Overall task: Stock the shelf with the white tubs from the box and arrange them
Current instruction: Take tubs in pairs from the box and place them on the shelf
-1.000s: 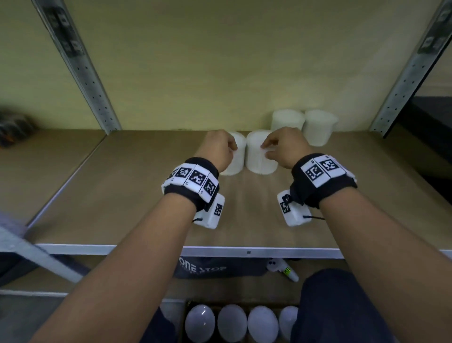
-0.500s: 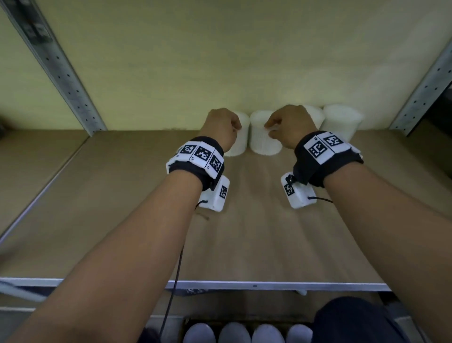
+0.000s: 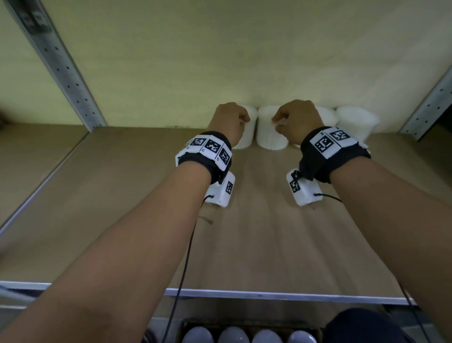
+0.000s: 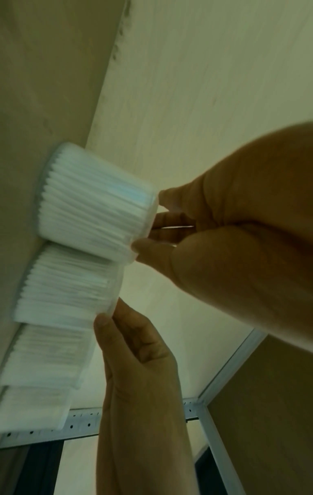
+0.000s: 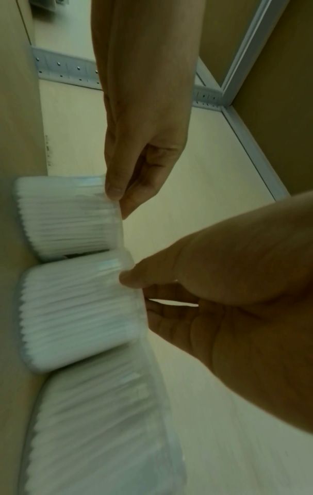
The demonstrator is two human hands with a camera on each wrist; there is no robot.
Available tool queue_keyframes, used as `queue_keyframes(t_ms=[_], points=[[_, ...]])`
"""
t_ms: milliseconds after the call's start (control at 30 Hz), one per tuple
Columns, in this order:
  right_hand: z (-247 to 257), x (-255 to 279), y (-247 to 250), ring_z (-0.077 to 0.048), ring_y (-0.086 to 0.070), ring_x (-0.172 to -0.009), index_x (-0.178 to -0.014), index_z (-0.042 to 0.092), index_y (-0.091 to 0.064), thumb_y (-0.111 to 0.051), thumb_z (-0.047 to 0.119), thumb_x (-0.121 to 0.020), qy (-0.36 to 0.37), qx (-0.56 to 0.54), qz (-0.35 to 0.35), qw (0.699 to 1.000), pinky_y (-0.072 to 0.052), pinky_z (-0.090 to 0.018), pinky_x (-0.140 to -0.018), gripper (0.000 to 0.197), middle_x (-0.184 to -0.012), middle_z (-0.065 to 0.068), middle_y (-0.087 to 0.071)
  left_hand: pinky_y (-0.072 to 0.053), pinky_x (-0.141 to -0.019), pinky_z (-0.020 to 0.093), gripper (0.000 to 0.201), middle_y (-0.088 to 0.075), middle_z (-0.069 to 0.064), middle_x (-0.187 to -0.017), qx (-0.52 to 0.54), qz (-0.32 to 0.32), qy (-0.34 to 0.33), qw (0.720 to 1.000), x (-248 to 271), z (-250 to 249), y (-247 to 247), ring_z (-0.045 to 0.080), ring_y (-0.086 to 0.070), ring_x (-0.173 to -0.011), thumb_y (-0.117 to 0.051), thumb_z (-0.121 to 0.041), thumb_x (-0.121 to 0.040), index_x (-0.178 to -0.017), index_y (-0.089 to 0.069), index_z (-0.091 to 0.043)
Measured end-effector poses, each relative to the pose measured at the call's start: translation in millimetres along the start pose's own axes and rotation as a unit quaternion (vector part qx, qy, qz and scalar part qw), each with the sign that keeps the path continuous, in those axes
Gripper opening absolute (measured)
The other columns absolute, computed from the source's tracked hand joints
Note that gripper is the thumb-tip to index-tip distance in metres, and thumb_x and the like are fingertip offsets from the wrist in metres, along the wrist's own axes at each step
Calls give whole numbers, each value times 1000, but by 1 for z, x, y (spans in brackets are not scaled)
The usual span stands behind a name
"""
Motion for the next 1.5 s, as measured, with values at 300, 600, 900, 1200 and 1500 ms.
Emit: queue_keyframes(t_ms=[300,600,900,1200,1500], points=[[8,52,12,-24,-47,-128,-137,11,-48,-61,26,-88,-16,6,62,998,-37,-29,-104,52,-141,-9,-48,-34,-103,23,49,-48,4,-142,12,68,17,997,38,-9,21,17,-45,-131,-61,-24,-89,-136,-49,-16],[14,162,36,-24,-51,-125,-130,15,-55,-64,25,-87,-45,-13,71,996,-41,-30,-101,46,-137,-9,-52,-41,-97,25,47,-54,6,-134,28,83,10,996,140,-60,38,20,-53,-121,-64,-22,-85,-130,-54,-13],[14,272,39,-24,-59,-110,-123,21,-60,-64,29,-84,-63,-29,84,994,-46,-31,-91,40,-126,-8,-59,-43,-93,28,44,-56,3,-129,14,125,-4,992,242,-104,28,19,-54,-117,-64,-29,-85,-127,-55,-17],[-8,347,10,-23,-60,-100,-112,17,-64,-65,28,-84,-67,-47,109,991,-47,-29,-88,31,-115,-6,-62,-44,-88,26,40,-58,3,-120,41,196,27,979,322,-106,-23,19,-58,-106,-69,-27,-82,-119,-57,-16],[-57,389,-61,-23,-62,-101,-110,16,-65,-68,25,-80,-120,-45,185,974,-53,-32,-88,31,-111,-7,-65,-48,-91,30,47,-58,6,-125,-24,310,47,949,362,-85,-108,22,-57,-113,-69,-28,-81,-124,-56,-14]])
Point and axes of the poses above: each hand's wrist, its own x-axis away from the middle knuckle, its own y-axis out of the back of the hand, z = x × y, the point moved 8 cm from there along -x, towards the middle knuckle
